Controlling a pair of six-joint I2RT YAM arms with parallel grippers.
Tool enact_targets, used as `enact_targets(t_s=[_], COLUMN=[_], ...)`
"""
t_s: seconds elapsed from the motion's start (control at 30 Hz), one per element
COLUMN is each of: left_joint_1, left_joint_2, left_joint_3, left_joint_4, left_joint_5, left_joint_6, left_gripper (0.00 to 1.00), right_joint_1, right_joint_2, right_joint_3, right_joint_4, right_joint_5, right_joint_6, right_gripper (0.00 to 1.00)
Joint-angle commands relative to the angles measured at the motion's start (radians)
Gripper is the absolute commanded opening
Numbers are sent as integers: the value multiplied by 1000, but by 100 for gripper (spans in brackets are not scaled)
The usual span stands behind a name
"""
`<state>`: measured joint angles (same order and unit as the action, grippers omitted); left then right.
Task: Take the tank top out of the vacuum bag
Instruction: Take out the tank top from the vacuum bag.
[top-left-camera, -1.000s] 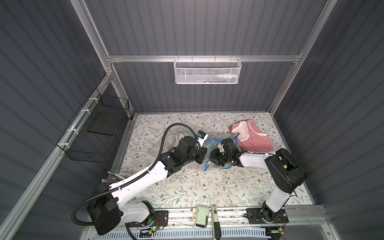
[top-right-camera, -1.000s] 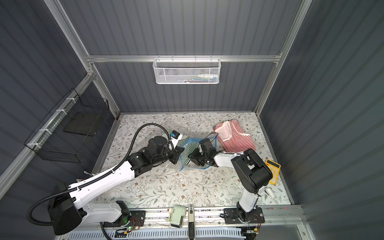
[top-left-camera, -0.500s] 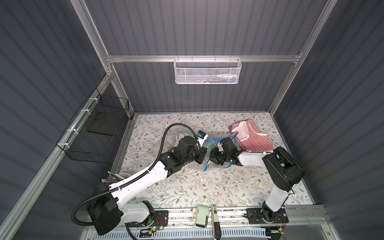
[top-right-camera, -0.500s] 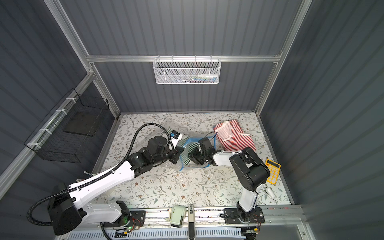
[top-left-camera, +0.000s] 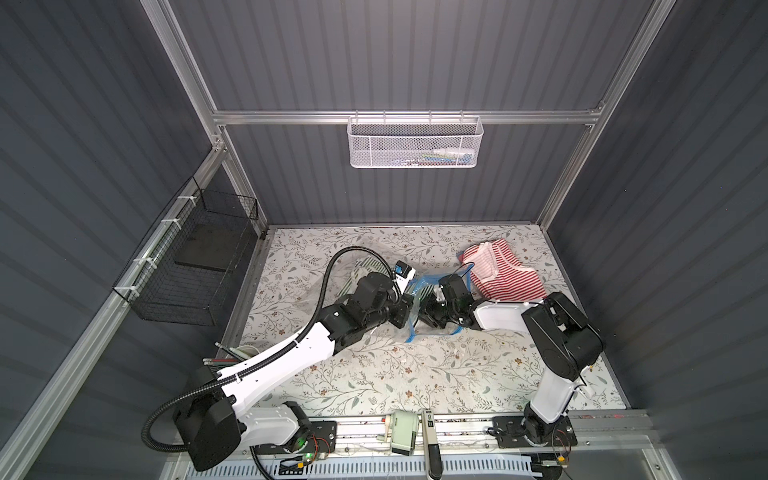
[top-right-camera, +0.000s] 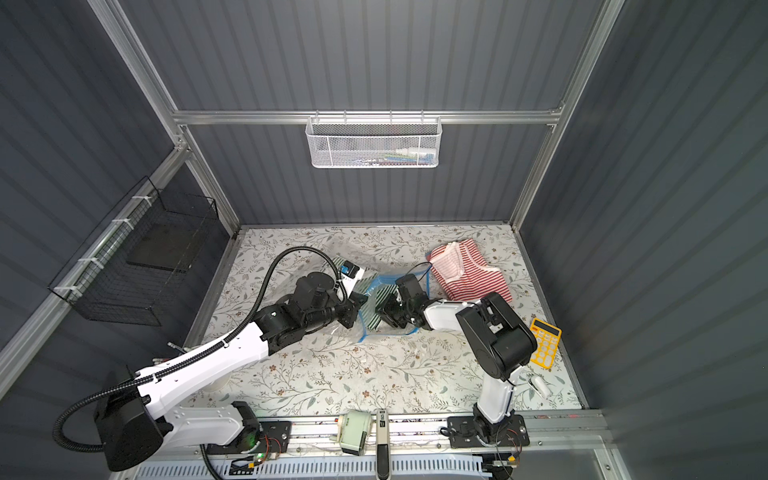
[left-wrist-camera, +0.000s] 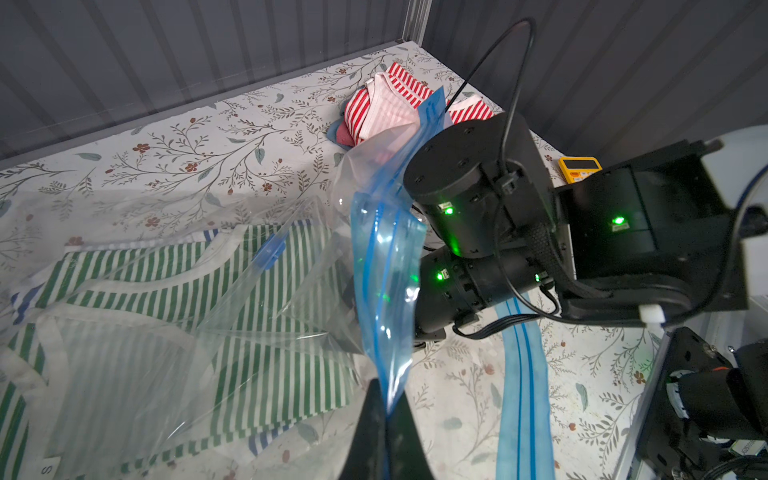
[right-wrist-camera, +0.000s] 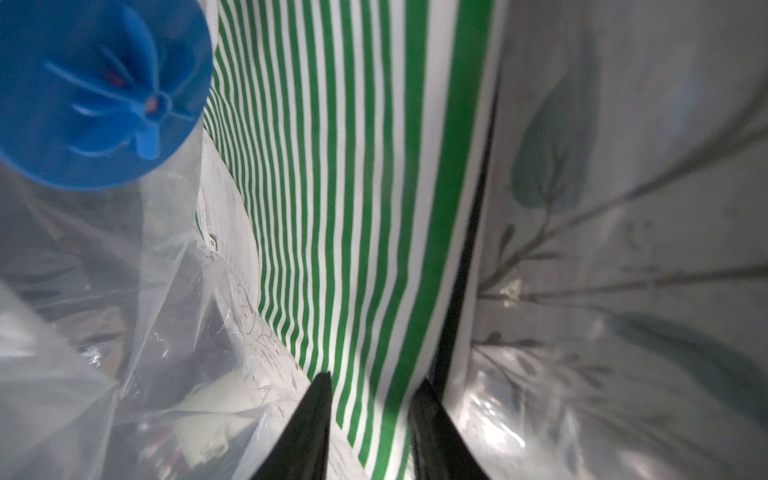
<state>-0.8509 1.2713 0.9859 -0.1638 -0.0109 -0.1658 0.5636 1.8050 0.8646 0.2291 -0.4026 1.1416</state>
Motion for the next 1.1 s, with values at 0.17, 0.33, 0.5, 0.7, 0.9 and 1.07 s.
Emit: enact_targets(t_s=[0.17,0.33,0.5,0.7,0.9,1.07], left_joint_1=[0,1,1,0,0,1], left_joint_2=[-38,-34,-42,-44,-35,-27], left_joint_3=[-15,-17,-17,-20,-16,-11], left_joint_4=[-4,1,-5,-8,-3,-2], left_joint_5=[-10,-6,-8,-13,-5,-1], left_joint_6=[-3,-6,-4,0,0,3], left_gripper=[0,0,0,0,0,0], right_joint_1=[14,15,15,16,25,31], right_joint_2=[-51,-52,-13,-8,-24,-12], right_joint_3=[56,71,67,35,2,6], right_joint_4=[-81,-101,-71,-36,-24,-17], right_joint_5=[35,48,27,15,16,9], right_joint_6=[-50,-67,-49,-29,-13,-8], right_gripper=[34,34,34,33,34,34])
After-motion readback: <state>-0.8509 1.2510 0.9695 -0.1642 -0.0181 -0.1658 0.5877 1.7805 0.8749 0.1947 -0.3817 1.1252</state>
